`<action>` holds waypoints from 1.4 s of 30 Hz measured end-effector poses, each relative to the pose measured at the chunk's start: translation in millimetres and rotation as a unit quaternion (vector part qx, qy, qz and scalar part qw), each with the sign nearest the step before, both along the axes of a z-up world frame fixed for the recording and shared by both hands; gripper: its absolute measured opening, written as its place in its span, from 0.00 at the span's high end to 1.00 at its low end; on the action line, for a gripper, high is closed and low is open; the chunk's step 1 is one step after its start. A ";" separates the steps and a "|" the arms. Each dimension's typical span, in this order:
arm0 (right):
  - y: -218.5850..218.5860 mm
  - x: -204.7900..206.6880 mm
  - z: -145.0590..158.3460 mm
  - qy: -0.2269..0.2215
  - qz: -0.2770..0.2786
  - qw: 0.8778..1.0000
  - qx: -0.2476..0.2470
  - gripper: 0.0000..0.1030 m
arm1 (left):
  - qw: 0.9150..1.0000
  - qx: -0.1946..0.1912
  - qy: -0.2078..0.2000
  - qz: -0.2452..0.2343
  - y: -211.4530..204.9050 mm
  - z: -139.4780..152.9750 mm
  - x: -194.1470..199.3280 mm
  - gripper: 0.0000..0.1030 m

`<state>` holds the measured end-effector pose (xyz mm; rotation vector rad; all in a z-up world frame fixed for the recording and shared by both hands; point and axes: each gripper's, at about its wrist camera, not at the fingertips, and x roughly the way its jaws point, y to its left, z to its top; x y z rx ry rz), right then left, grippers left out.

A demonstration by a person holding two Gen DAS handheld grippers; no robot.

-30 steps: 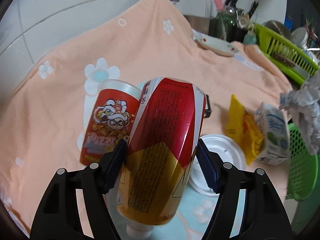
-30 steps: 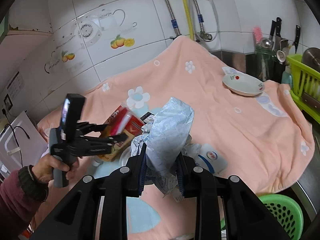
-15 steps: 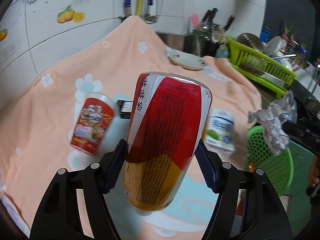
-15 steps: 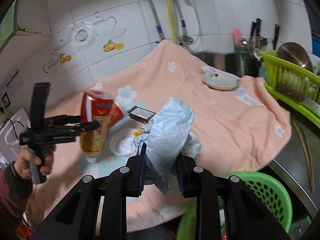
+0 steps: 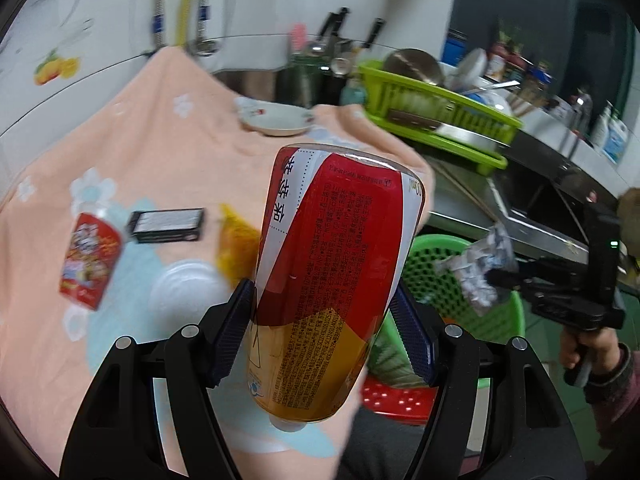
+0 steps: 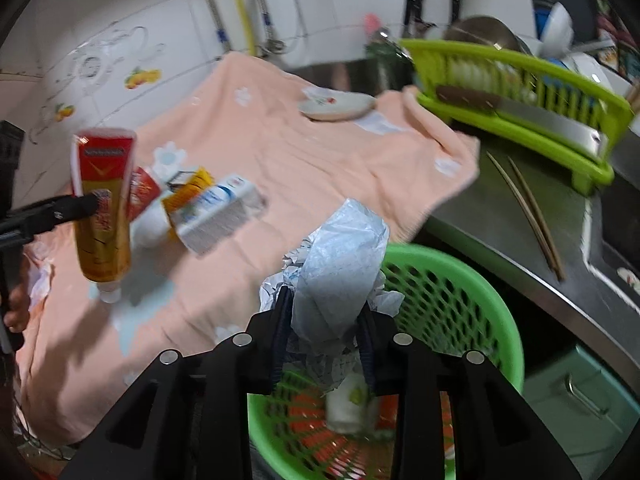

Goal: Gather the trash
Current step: 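Carry the can and foil to the green basket and release both, then move both tools back over the towel toward the snack bag and carton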

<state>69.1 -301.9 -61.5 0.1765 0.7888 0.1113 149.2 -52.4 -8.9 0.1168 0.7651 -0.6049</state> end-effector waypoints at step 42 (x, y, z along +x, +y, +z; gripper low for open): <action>-88.8 -57.4 -3.6 -0.036 -0.094 0.995 0.010 0.19 | 0.985 -0.001 0.135 -0.106 -171.7 -83.7 -27.8 0.24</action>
